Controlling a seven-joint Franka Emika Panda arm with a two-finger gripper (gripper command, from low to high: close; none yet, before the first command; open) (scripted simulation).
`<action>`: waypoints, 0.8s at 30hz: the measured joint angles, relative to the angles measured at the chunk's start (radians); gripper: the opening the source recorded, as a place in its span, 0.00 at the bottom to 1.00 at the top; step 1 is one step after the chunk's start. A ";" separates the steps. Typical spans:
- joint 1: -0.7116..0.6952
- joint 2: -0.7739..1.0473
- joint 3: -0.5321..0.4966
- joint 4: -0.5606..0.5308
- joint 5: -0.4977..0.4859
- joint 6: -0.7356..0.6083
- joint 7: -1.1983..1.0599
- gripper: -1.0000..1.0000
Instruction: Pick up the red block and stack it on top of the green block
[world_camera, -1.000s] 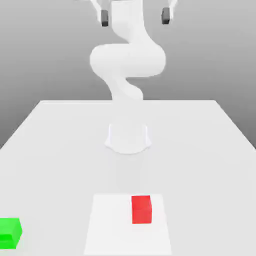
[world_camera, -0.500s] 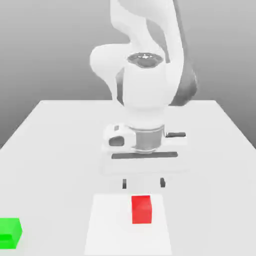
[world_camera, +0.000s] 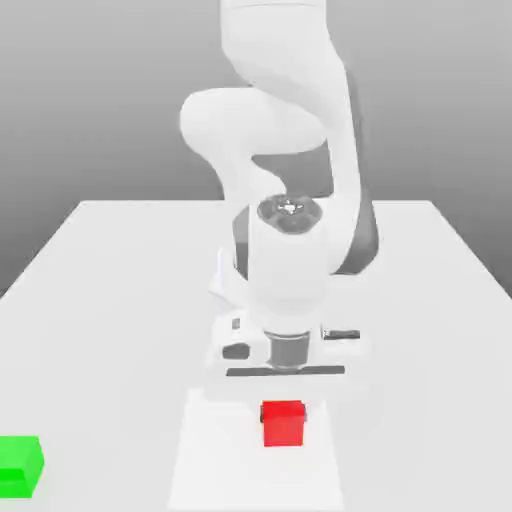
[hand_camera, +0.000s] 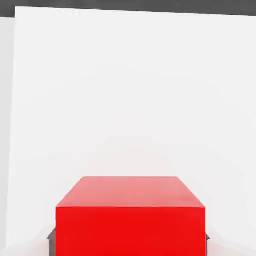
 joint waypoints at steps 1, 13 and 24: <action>-0.002 -0.034 0.002 -0.005 0.002 -0.029 -0.001 0.00; -0.266 0.017 -0.169 0.304 0.078 -0.295 -0.020 0.00; -0.423 0.241 -0.225 0.482 0.189 -0.255 -0.080 1.00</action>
